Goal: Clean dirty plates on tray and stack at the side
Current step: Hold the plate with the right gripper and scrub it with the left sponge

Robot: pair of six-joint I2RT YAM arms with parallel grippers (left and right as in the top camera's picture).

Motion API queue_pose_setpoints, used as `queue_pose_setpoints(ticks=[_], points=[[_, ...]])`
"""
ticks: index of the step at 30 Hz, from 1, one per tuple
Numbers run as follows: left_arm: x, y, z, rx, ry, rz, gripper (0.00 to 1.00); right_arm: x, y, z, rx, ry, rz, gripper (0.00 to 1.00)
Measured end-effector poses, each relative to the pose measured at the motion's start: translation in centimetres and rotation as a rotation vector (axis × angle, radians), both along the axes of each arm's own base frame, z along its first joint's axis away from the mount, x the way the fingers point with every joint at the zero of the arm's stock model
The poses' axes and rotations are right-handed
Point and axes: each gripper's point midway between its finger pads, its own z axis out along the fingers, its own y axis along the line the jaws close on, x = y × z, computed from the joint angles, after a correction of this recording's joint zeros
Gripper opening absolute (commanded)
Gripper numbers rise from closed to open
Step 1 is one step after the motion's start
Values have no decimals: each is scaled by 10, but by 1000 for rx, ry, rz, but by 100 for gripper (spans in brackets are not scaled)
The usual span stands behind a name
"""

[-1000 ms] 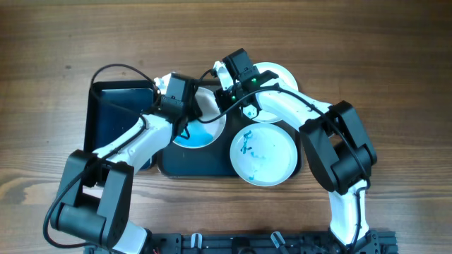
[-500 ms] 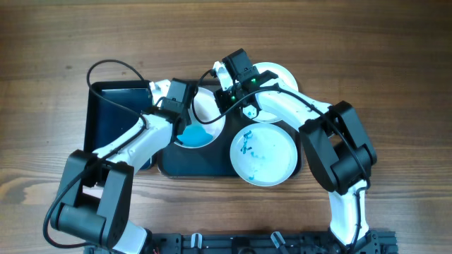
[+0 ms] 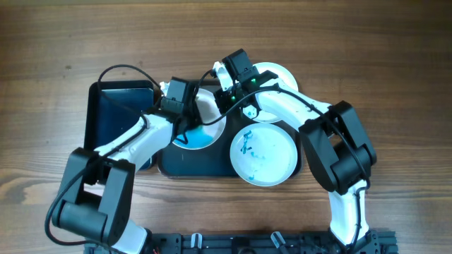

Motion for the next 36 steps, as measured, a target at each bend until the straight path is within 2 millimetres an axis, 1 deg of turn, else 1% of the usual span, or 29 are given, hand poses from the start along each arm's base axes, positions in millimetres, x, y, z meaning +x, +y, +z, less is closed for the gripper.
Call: queue_pose_setpoints(ticks=[4,5,8,11,13,16,18,20,21,22,23,24,26,28,31,34,35,36], points=[[-7,7,-6,37,32,10,4,-1,0,-1,-2,5,1,4],[-10,15,-7,80,40,24,4,-3,1,0,1,7,5,4],[-10,28,-5,169,26,51,4,-4,5,0,5,5,13,4],[-8,46,-3,263,-5,91,4,-4,5,0,6,4,13,4],[-2,51,-1,291,-42,109,4,-3,4,0,6,2,10,4],[6,53,3,302,-82,126,4,-1,2,1,7,-1,5,4],[13,45,4,248,-100,115,4,1,0,0,0,-5,-2,4],[24,21,6,103,-126,73,4,4,-3,0,-4,-7,-11,4],[28,5,8,11,-130,35,4,5,-5,0,-5,-8,-15,4],[28,-6,9,-39,-127,8,4,5,-5,0,-6,-8,-16,4],[25,-22,9,-111,-107,-30,4,5,-6,0,-6,-8,-16,4],[19,-34,6,-159,-77,-59,4,5,-6,0,-7,-8,-16,4],[10,-45,-3,-200,-19,-86,4,3,-7,-1,-14,2,-16,5],[8,-48,-7,-204,9,-91,4,2,-8,-3,-21,6,-18,4],[6,-43,-8,-176,31,-75,4,2,-8,-3,-20,6,-18,4],[2,-29,-9,-55,39,-38,4,-2,-3,-3,-15,9,-4,4],[1,-21,-9,-6,40,-20,4,-3,-1,-3,-11,12,0,4],[-2,-10,-9,60,40,5,4,-4,0,-2,-9,12,4,4]])
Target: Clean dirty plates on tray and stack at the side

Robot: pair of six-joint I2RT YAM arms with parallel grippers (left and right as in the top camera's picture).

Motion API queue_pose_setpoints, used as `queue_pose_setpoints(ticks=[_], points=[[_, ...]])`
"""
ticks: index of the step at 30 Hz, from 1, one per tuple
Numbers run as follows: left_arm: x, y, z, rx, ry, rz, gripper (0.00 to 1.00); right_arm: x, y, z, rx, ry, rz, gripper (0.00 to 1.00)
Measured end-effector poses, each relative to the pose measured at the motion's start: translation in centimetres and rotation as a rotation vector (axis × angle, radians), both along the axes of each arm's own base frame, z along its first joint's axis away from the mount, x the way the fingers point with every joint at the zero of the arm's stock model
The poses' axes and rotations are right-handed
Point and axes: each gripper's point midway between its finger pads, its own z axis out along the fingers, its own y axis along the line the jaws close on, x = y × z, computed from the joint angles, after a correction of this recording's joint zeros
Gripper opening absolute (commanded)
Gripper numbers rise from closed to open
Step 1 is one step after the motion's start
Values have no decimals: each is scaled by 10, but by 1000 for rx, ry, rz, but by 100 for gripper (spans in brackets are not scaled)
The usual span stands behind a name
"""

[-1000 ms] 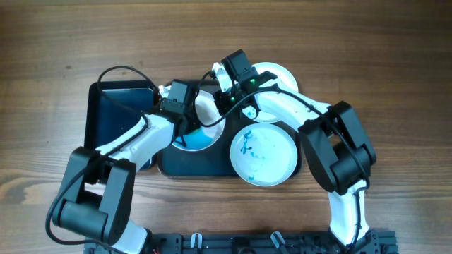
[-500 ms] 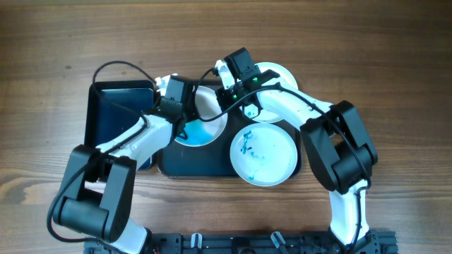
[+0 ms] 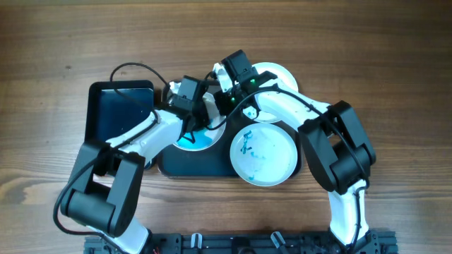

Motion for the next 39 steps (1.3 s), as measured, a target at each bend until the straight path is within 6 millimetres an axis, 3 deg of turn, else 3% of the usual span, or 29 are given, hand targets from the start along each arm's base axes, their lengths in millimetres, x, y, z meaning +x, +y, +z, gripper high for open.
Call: queue_pose_setpoints(ticks=[5,7,9,13,15,19,22,25,28,32,36,39], points=[[-5,43,8,212,-34,83,4,1,4,2,13,-12,10,4],[-5,50,13,233,-58,99,4,5,3,4,8,-30,6,4],[5,51,33,189,-143,131,4,10,0,10,-3,-60,2,4],[20,59,95,51,-307,189,4,20,-6,35,-14,-141,-1,4],[20,84,133,2,-390,259,4,26,-10,55,-29,-206,0,4],[0,141,161,5,-420,407,4,36,-19,87,-90,-336,7,4],[-19,176,162,27,-387,508,4,44,-24,117,-176,-482,11,4],[-38,203,152,53,-320,593,4,46,-16,166,-303,-712,25,4],[-49,215,147,62,-283,633,4,40,2,201,-426,-901,60,4],[-54,222,145,69,-268,658,4,27,23,231,-582,-1078,124,4],[-53,218,144,45,-265,647,4,15,31,240,-686,-1138,169,4],[-50,211,143,4,-261,625,4,11,23,227,-720,-1085,192,4]])
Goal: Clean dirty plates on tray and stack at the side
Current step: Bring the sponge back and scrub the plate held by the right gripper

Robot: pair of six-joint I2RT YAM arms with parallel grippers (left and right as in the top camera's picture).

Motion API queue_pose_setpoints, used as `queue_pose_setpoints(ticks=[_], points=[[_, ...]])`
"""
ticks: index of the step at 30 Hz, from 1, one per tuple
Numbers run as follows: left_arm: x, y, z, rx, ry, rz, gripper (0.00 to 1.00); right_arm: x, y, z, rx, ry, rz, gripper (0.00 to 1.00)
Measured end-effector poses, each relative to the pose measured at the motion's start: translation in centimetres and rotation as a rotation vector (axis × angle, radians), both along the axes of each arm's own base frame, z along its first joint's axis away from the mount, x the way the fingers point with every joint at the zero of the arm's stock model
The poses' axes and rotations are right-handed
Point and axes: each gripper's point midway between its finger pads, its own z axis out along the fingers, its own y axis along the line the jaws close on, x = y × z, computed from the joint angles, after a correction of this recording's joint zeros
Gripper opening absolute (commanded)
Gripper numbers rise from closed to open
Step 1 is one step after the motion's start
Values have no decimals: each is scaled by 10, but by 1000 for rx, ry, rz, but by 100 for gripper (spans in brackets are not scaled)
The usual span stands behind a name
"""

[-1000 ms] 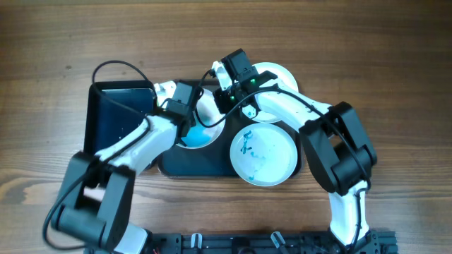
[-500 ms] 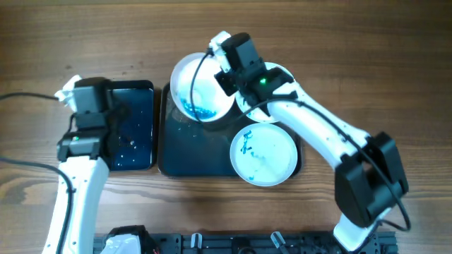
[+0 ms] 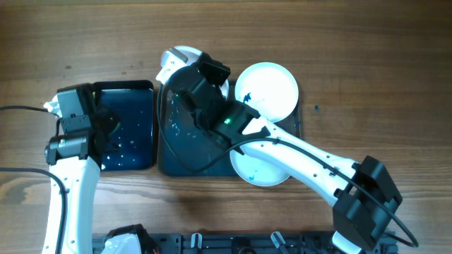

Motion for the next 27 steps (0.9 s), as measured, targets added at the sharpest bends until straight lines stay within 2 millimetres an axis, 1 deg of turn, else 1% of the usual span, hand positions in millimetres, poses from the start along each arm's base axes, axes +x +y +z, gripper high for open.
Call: queue_pose_setpoints(ticks=[3,5,7,10,12,13,14,15,18,19,21,23,26,27], points=[[5,-14,-1,-68,-18,-51,4,-9,-4,-30,30,149,26,4],[10,-27,-2,-127,-33,-96,4,-12,-5,-51,129,278,43,4],[14,-39,-8,-174,-24,-138,4,-9,-10,-65,288,410,30,4],[25,-65,-23,-229,6,-219,4,1,-21,-75,518,584,20,4],[35,-84,-31,-256,9,-282,4,5,-27,-84,606,665,4,4],[40,-93,-34,-266,5,-310,4,8,-30,-91,639,706,-11,4],[46,-107,-37,-275,1,-354,4,9,-32,-105,664,752,-30,4],[50,-117,-39,-282,-5,-384,4,9,-31,-118,672,792,-45,4],[62,-145,-34,-283,-52,-469,4,0,-24,-167,654,910,-83,4],[63,-149,-33,-282,-59,-480,4,-2,-23,-180,645,938,-94,4],[65,-160,-34,-276,-64,-509,4,-6,-22,-198,634,975,-110,4],[65,-166,-41,-275,-44,-523,4,-7,-22,-203,632,985,-117,4],[65,-173,-56,-277,-8,-536,4,-6,-24,-204,630,980,-125,4],[65,-177,-70,-277,26,-541,4,-5,-25,-204,627,972,-132,4]])
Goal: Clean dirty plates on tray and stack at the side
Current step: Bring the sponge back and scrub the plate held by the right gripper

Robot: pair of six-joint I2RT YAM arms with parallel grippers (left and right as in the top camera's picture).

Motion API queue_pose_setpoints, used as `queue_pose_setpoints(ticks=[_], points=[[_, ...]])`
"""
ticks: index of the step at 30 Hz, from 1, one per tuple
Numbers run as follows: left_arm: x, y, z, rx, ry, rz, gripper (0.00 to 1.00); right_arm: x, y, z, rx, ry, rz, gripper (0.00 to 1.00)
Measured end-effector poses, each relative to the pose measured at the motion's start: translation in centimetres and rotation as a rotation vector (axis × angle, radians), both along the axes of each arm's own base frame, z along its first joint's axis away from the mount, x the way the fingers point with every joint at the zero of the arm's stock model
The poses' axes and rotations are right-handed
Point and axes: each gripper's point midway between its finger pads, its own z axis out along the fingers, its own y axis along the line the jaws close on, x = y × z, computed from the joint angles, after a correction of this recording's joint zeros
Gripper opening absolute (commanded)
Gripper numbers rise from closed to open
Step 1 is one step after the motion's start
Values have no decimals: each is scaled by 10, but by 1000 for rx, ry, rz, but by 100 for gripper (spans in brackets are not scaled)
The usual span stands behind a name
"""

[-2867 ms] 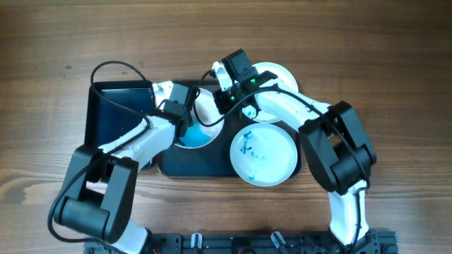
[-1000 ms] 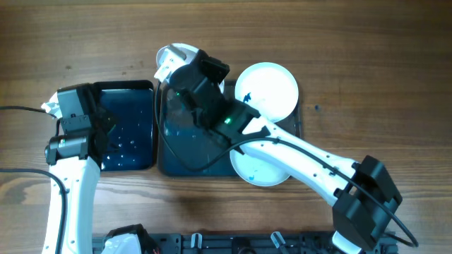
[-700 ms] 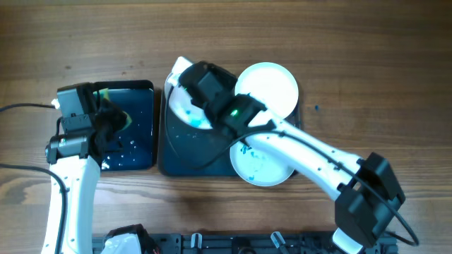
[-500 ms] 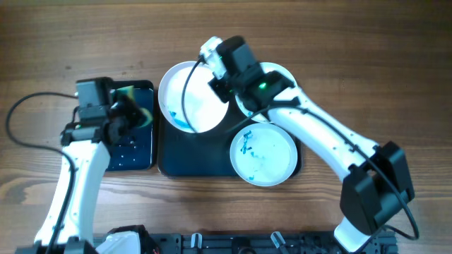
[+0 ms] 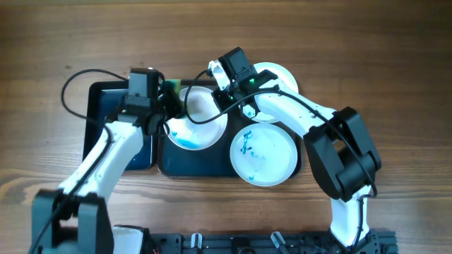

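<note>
A white plate point(image 5: 200, 113) smeared with blue along its near side lies on the dark tray point(image 5: 205, 164). My right gripper point(image 5: 217, 90) is at the plate's far right rim and looks shut on it. At the plate's left rim is my left gripper point(image 5: 168, 99), shut on a small green-yellow sponge point(image 5: 169, 86). A second white plate point(image 5: 263, 156) with blue marks rests at the tray's right end. Beyond it a clean white plate point(image 5: 277, 77) is partly hidden under the right arm.
A second dark tray point(image 5: 116, 113) with a glossy bottom sits to the left, under the left arm. A black cable point(image 5: 78, 77) loops over the wooden table behind it. The arm bases stand at the front edge.
The left gripper has moved from the far left tray to the smeared plate's left rim. The right arm, stretched across the tray with the plate at its far left corner, is back with the plate lying flat.
Both grippers first worked over the blue-smeared plate on the tray, the left one over its blue patch. Then the left arm was away over the left tray and the right held the plate at the tray's far corner. Now both are at the plate again.
</note>
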Motion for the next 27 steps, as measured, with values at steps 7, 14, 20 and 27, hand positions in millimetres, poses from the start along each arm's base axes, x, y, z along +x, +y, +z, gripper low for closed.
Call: queue_pose_setpoints(ticks=[7,14,20,27], points=[[-3,2,-32,89,58,-51,4,12,-10,-1,-54,-56,-43,4],[-2,-4,-47,140,73,-77,4,15,-11,0,-62,-66,-53,4],[-9,-27,-66,171,105,-142,4,19,-18,-2,-84,-74,-72,4],[-14,-33,-66,166,121,-162,4,18,-19,-3,-88,-70,-72,4]])
